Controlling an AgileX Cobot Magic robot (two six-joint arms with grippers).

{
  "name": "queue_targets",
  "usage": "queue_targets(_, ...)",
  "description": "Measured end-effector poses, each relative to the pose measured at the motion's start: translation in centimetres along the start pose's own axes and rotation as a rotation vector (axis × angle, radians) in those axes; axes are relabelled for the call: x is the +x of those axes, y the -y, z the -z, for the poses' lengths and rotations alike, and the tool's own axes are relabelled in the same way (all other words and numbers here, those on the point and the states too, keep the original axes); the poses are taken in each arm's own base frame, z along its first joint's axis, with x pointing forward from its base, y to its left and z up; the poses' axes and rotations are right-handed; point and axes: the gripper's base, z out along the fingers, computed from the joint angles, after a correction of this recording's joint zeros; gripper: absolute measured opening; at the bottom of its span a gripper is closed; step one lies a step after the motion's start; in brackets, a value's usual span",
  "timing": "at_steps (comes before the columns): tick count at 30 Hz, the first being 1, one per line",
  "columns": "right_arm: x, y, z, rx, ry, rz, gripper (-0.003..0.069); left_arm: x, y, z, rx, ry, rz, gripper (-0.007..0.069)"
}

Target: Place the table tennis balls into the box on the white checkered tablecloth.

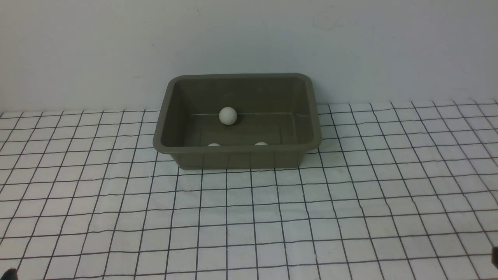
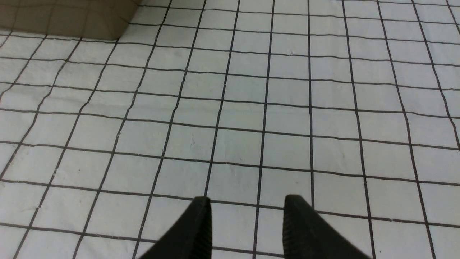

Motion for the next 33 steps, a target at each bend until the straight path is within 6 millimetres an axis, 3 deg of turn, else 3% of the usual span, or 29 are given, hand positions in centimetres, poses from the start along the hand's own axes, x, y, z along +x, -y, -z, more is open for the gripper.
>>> queue_targets(5,0.0,0.0,0.0,0.000,0.000,0.000,0.0264,0.6,0.0,-0.3,-0.007,-0.017,-0.007,0.0489)
queue_targets(14,0.0,0.0,0.0,0.000,0.000,-0.001,0.0264,3.8,0.1,-1.6,-0.011,-0.035,0.014,0.0489)
queue_targets(33,0.0,0.0,0.0,0.001,-0.001,-0.001,0.0264,3.6,0.1,-1.6,-0.010,0.001,0.028,0.0489)
